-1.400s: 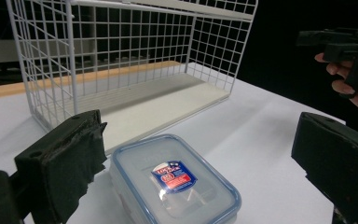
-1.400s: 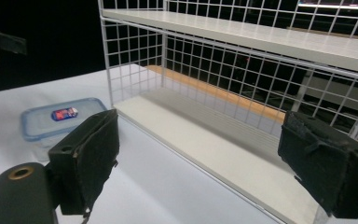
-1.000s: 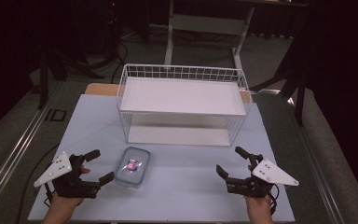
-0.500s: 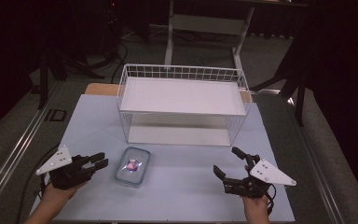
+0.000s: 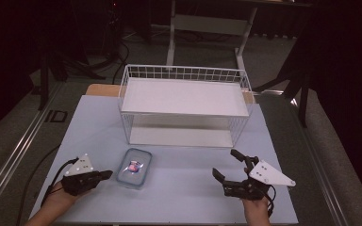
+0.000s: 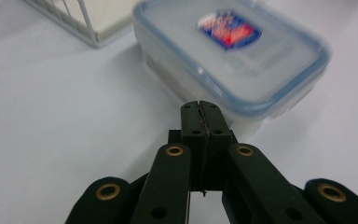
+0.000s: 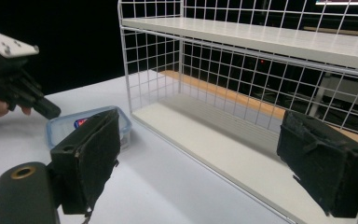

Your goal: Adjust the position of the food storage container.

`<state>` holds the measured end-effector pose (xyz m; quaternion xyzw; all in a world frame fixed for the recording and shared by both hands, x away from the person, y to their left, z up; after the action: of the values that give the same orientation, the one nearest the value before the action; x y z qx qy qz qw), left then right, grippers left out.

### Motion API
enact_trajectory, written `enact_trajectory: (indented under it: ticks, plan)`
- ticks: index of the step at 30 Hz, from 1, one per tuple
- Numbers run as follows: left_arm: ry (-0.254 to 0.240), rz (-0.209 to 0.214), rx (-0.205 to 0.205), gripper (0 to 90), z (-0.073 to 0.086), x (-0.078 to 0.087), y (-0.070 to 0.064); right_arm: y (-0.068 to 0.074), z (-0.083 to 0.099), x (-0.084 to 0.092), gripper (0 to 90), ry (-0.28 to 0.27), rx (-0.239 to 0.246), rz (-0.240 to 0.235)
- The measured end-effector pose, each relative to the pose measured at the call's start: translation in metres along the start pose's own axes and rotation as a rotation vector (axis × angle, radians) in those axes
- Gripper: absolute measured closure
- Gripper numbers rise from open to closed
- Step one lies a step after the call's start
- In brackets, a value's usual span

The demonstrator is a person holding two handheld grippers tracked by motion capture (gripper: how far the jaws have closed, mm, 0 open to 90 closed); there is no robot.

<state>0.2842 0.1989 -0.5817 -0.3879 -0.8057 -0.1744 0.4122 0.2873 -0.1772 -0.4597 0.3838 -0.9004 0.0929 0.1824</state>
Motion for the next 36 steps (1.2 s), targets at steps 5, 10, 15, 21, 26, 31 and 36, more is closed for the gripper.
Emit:
enact_trajectory:
  ticks: [5,10,15,21,26,31,36]
  plan:
    - [0.054,0.037,-0.023,90.0,0.001,-0.015,-0.01,-0.001,0.002,0.0,13.3,0.005,0.004,0.001]
    - [0.037,0.081,-0.028,90.0,-0.01,-0.019,-0.021,-0.003,0.001,0.002,13.3,-0.002,-0.012,0.0]
    - [0.06,0.105,-0.066,90.0,-0.024,-0.032,-0.04,-0.004,0.001,0.002,13.3,0.0,-0.013,-0.002]
    - [0.05,0.157,-0.072,90.0,-0.048,-0.049,-0.063,-0.005,0.001,0.003,13.3,-0.001,-0.008,-0.002]
    - [0.059,0.136,-0.088,90.0,-0.065,-0.063,-0.078,-0.007,0.002,0.005,13.3,-0.003,-0.017,0.002]
    - [0.074,0.149,-0.075,90.0,-0.076,-0.079,-0.087,-0.008,0.002,0.007,13.3,-0.005,-0.016,0.004]
    - [0.08,0.176,-0.099,90.0,-0.074,-0.076,-0.093,-0.008,0.002,0.008,13.3,-0.01,-0.016,0.004]
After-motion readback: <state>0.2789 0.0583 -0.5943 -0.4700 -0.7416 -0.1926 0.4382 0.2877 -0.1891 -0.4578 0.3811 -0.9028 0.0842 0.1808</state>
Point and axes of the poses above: each handheld gripper's, and its own axes: x roughly backward along the jaws, z roughly out of its underside, y roughly to its left, the point moved 9 cm from there along -x, roughly forward along the jaws, and after that the axes turned 13 degrees about y, right-handed, at the moved point
